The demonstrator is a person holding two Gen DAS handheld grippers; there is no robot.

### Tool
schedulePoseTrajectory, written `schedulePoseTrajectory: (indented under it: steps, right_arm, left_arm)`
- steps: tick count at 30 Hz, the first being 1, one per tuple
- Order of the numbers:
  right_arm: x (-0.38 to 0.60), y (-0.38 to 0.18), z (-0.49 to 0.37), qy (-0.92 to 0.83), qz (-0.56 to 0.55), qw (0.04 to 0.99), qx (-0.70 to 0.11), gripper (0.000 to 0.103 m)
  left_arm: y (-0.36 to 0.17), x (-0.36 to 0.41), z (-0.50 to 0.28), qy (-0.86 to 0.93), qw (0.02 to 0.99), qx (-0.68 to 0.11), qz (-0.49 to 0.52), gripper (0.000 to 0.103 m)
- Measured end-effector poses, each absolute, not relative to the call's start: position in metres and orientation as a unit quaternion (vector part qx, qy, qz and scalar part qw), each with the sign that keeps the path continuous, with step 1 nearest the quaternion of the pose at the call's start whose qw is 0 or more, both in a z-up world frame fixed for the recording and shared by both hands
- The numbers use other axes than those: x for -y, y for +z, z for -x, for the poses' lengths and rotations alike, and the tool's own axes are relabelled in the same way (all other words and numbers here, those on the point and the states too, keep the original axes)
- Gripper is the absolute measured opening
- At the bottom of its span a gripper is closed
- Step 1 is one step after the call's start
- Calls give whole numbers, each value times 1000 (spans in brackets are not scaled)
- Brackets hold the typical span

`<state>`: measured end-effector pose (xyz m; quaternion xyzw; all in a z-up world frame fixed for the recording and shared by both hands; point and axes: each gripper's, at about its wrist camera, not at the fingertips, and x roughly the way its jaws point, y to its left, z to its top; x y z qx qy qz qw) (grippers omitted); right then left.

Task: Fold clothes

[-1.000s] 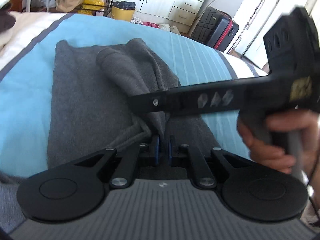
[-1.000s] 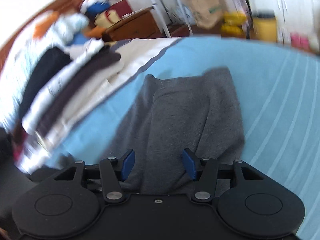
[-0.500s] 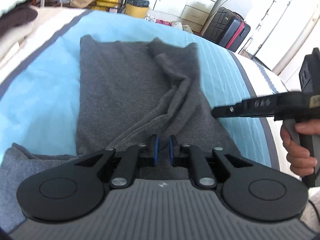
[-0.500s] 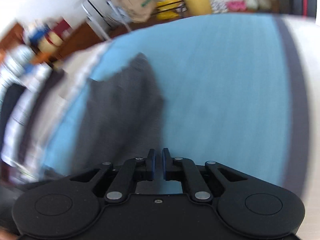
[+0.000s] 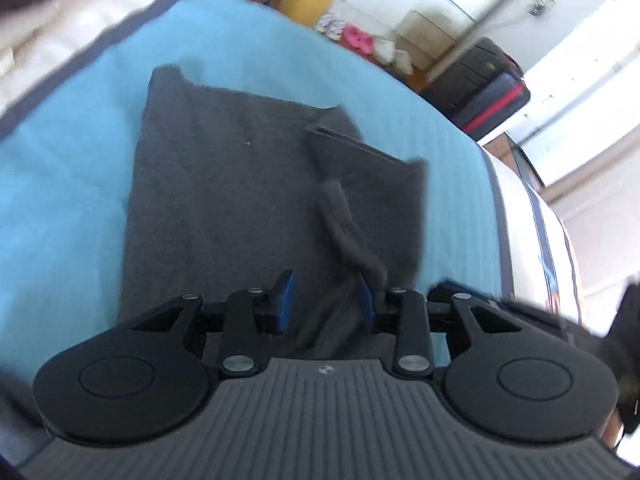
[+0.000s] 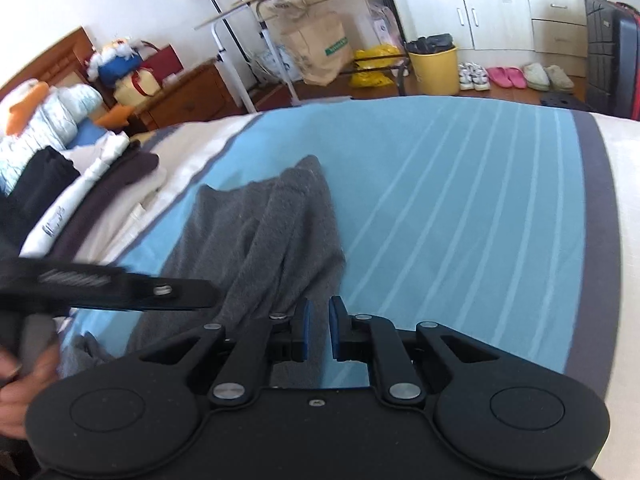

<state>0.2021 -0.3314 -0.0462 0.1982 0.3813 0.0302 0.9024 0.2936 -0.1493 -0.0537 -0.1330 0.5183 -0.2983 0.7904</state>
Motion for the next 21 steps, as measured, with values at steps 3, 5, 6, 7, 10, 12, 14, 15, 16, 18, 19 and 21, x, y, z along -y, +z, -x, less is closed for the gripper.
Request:
schedulePoseTrajectory:
  steps: [3,5,6,7,10,12,14,15,16,18,19,21]
  right_arm:
    - [331,-50,-208,42,-216,900,-377,15]
    - [332,-54,-209,50,-222,898,-377,15]
    - [330,-56,-211,55,-221,898,-377,15]
    - [328,-57,-211,57,-215,901,-373,15]
    - [323,-60,-213,63,-198,906,-369,16]
    - [322,-63,-217,67,-205,901,-376,20]
    - [324,-65,-219,69,-218,898,-376,21]
    - [325,-66,-220,69,-221,897,-376,21]
    - [325,-66,-220,69,-217,898,-377,21]
    - [324,-67,-222,67,-210,899,-378,21]
    - [324,-67,-222,66,-206,900,-378,22]
    - [326,-69,-223,61,-207,900,-379,22]
  left_arm:
    - [-57,153,-300,-304,790,-515,135,32]
    - [-60,156,-304,-308,790,-512,137,32]
    - [-61,157,-306,-310,790,-511,137,32]
    - [-62,158,-308,-312,790,-510,138,30]
    - [-66,162,-315,-317,790,-506,140,4]
    - [-67,164,-319,-321,790,-503,142,4]
    - [-64,162,-319,-316,796,-496,143,3]
    - [-59,159,-320,-309,805,-487,138,3]
    - [-52,156,-321,-298,821,-471,122,3]
    - [-37,149,-324,-277,848,-442,92,3]
    - [-30,145,-327,-266,860,-429,77,3]
    - [-18,136,-337,-243,880,-405,54,3]
